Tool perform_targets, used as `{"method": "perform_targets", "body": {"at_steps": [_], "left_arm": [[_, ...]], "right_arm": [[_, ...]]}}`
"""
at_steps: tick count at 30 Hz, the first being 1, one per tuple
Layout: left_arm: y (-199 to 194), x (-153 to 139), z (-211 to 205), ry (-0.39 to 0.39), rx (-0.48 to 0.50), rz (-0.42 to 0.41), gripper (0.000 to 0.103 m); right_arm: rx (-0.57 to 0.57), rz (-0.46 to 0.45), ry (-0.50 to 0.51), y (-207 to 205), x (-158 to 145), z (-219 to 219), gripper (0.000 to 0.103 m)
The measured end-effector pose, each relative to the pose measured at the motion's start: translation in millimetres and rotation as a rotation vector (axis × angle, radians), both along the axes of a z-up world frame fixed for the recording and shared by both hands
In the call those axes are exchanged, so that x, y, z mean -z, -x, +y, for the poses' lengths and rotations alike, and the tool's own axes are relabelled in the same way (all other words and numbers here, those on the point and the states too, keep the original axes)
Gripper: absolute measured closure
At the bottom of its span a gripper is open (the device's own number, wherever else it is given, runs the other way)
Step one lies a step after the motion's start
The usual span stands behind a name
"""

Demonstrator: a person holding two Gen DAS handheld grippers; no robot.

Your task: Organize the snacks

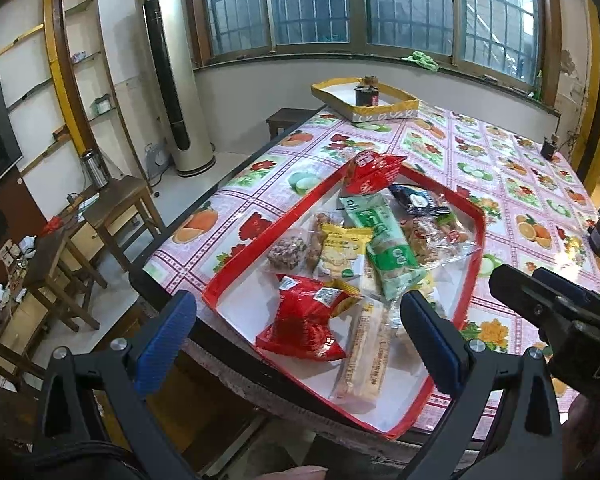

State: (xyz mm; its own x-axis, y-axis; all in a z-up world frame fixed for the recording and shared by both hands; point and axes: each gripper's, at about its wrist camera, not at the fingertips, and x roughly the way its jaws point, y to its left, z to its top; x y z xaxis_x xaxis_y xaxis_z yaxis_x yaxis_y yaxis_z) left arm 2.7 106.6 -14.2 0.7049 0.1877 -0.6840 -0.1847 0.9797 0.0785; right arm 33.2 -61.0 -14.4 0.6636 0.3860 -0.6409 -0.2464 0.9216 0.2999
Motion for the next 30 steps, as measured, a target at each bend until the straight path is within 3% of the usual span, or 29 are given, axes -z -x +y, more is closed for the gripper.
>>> {"method": "perform_targets", "body": {"at_steps": [12,30], "left_arm": [[-5,7,6,0.002,-0.006,0.028,0.001],[-1,1,11,-0.022,-0.025,0.003,0.001]], "right_arm": [[0.015,-0.001,0.002,-3,0,-2,0.027],[0.016,-0.022,0.063,-5,-2,7,0.027]]}}
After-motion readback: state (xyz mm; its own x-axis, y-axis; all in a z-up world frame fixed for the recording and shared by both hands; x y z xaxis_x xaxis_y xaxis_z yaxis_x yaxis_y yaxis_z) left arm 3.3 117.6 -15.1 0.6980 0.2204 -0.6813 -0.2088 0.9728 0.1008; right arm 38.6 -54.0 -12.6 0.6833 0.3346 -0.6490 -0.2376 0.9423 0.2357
